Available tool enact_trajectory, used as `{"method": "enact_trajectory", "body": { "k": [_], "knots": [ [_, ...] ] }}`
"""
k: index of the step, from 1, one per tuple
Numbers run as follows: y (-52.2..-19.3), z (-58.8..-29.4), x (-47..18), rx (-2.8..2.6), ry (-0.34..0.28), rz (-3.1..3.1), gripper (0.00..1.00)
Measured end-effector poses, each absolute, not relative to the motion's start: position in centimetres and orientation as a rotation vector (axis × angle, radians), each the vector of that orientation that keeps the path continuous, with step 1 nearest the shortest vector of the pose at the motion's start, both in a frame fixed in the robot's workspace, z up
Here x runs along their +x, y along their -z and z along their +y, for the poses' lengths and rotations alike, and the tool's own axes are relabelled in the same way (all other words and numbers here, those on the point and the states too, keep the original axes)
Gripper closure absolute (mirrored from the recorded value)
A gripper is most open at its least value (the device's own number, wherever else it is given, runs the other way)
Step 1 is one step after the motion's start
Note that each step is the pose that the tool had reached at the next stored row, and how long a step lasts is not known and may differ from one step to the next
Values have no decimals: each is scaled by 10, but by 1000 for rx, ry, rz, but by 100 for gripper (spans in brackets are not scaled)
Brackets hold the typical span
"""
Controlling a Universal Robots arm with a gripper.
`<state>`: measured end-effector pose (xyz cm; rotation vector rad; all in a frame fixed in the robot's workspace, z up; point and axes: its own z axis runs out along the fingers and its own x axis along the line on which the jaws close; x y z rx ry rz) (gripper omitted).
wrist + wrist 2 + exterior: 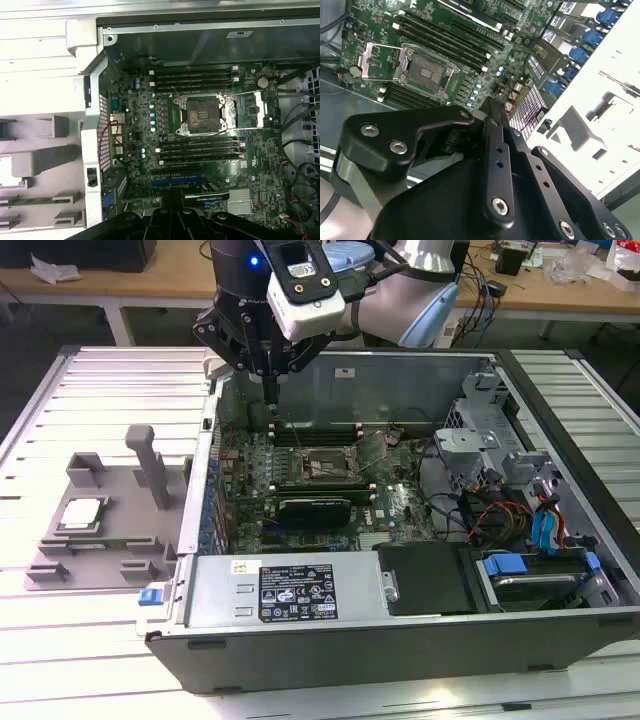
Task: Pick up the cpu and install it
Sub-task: 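Reach for the cpu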
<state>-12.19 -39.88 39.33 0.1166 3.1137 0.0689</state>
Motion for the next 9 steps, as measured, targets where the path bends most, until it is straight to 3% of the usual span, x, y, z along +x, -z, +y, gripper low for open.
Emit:
{"method": "enact_trajectory", "body": {
  "k": [9],
  "knots": [
    [-393,-399,-122,116,-69,3114,89]
  ]
}}
